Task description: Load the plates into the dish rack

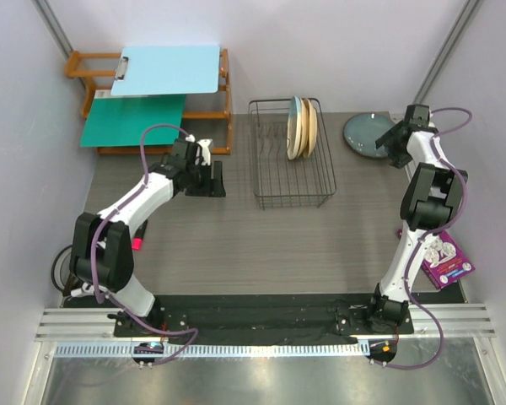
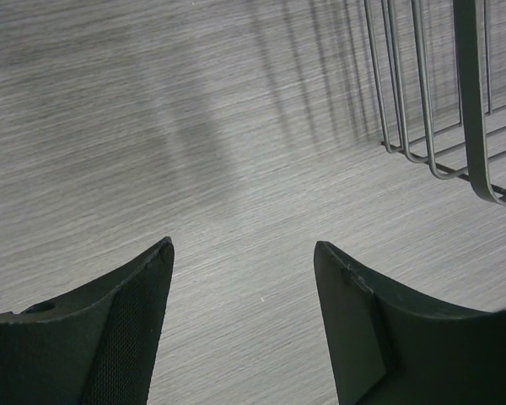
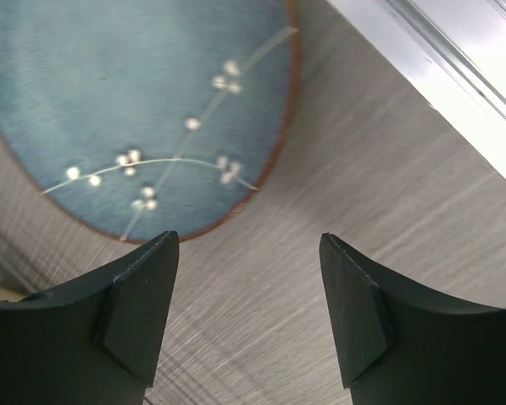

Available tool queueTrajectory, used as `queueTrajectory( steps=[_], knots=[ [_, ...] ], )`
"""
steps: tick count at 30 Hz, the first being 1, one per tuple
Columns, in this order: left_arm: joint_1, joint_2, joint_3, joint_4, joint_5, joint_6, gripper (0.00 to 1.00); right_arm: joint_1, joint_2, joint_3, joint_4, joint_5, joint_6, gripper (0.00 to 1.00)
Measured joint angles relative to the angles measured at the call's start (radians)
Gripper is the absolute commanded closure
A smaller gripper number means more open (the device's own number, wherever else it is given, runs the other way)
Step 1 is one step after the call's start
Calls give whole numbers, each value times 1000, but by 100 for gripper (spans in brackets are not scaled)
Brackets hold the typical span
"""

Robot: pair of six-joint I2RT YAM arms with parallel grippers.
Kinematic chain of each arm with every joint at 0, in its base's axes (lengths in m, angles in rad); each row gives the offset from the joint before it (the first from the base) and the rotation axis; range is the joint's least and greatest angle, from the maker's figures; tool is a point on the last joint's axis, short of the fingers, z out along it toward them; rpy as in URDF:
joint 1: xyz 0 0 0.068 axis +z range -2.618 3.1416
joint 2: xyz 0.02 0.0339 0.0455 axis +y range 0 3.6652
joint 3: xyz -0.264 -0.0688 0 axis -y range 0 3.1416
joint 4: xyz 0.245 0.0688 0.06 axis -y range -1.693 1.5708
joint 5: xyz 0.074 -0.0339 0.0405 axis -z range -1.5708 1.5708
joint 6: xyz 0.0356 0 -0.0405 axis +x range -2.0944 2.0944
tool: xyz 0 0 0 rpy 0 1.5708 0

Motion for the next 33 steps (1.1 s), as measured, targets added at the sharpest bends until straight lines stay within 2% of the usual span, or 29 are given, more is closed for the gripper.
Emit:
queueTrajectory(
  steps=[8,20,26,29,30,31,33],
  knots=[
    [12,68,53,-49,46,-6,35,-2,-13,-92,-6,52,146,25],
    [13,224,178,-116,122,-15,36,0,49,-30,15,58,284,25],
    [13,244,215,-139,129,-9,36,5,106,13,39,48,325,43],
    [13,258,233,-144,130,-6,36,11,126,28,46,42,340,65],
    [12,265,240,-145,130,-5,36,14,135,33,47,41,343,79],
    [12,270,246,-146,130,-5,36,16,143,39,58,36,349,83],
    [11,279,254,-147,130,-5,36,19,145,49,68,33,375,85]
  ],
)
